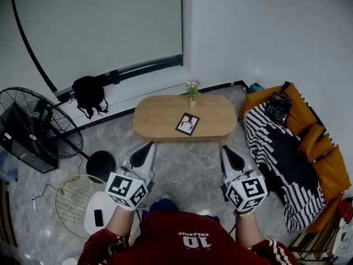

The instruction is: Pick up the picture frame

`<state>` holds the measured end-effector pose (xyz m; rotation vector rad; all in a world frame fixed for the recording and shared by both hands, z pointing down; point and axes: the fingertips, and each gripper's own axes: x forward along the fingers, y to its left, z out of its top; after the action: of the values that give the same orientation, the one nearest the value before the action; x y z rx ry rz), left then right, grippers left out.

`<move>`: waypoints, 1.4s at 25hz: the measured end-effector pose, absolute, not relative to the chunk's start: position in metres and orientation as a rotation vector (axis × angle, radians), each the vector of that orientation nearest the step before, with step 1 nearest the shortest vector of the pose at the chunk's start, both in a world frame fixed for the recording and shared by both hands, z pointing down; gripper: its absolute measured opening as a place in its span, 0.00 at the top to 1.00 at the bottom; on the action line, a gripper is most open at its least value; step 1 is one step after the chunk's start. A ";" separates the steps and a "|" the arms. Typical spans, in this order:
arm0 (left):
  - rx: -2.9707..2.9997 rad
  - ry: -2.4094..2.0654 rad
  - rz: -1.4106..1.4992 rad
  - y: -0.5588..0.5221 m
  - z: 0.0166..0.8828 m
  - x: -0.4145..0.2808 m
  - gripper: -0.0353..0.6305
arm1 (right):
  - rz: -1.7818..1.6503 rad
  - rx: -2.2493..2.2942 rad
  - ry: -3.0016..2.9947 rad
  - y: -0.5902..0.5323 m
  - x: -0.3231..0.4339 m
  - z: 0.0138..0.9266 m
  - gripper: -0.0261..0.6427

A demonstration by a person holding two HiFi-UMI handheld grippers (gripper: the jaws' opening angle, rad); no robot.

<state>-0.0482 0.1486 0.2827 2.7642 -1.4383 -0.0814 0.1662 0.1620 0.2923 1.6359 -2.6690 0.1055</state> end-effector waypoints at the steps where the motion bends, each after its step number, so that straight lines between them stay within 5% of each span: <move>1: 2.761 -1.439 -0.079 0.148 0.284 -0.050 0.94 | 0.104 1.638 -2.666 0.161 0.165 0.293 0.97; 35: 2.701 -1.345 -0.035 -0.005 0.310 -0.108 0.94 | 0.200 1.566 -2.581 0.017 0.096 0.318 0.96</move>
<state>-0.1081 -0.0046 0.3098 2.7008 -1.3446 -0.0351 0.0963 0.0173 0.3180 1.5658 -2.5814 0.1995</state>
